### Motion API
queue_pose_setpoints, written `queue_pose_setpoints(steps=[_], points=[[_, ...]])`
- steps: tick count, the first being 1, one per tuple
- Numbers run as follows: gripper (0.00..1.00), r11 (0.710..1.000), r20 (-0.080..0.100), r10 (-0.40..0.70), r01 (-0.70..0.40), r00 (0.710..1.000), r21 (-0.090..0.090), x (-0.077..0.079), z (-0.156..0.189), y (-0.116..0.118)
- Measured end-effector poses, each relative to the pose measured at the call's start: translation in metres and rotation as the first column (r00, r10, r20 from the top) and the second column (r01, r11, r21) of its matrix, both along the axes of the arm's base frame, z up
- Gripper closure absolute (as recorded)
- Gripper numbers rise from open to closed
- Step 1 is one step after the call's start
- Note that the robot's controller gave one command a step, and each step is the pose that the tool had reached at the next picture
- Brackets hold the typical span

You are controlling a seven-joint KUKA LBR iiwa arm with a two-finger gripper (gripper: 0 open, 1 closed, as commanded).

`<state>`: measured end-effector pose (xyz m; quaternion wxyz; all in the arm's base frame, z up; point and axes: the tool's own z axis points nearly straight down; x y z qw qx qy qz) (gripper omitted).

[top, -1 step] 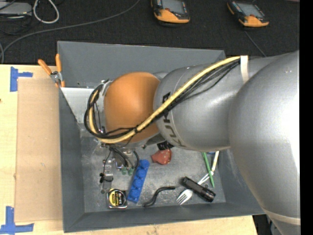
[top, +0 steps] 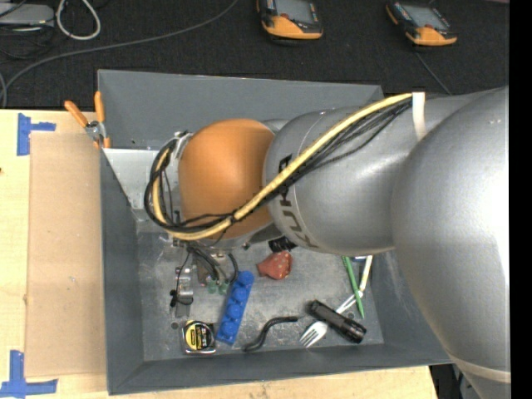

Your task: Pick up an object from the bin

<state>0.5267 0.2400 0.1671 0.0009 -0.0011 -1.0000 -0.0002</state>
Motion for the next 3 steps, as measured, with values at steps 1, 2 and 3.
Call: queue_pose_setpoints(steps=[1, 2, 3], points=[[0.00, 0.985, 0.005, 0.170, -0.170, 0.985, 0.003, 0.018, -0.049, -0.036], [0.00, 0.888, -0.001, 0.459, -0.459, 0.888, 0.002, 0.054, -0.032, -0.071], [0.00, 0.873, -0.005, 0.487, -0.487, 0.873, 0.002, 0.043, -0.055, -0.124]])
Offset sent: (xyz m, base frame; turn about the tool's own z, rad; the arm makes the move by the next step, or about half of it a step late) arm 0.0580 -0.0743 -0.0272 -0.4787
